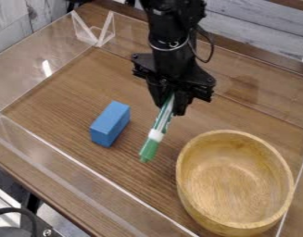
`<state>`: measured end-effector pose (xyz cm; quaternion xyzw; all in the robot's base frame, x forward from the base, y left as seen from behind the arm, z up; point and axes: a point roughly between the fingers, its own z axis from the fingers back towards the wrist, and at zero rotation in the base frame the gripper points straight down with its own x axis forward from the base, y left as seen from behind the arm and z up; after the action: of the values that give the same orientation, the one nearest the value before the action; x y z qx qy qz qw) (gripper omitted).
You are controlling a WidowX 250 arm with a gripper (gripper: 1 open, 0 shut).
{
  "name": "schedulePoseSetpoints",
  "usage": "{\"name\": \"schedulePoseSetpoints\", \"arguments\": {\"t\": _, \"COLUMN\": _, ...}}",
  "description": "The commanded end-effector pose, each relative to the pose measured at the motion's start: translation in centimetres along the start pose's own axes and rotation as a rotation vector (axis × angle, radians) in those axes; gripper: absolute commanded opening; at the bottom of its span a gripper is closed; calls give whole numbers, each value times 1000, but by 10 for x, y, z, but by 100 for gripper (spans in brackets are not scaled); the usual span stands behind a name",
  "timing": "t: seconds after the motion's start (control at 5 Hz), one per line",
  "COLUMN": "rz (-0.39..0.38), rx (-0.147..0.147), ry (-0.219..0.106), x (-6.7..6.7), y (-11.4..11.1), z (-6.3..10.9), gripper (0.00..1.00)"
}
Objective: Remove the green marker from inside the brown bowl and put it on the table
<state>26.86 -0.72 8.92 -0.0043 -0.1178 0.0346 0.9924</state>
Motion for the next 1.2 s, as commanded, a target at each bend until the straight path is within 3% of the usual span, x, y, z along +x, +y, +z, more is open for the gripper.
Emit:
{"name": "schedulePoseSetpoints", "arguments": {"t": 0.0, "rz": 9, "rx": -3, "ry": -34, "x": 6, "y": 3, "z": 5, "gripper": 0}}
{"name": "schedulePoseSetpoints", "arguments": {"t": 1.0, "rz": 16, "rx": -11, "ry": -59, "x": 8, "y": 4, "z": 3, "gripper": 0}}
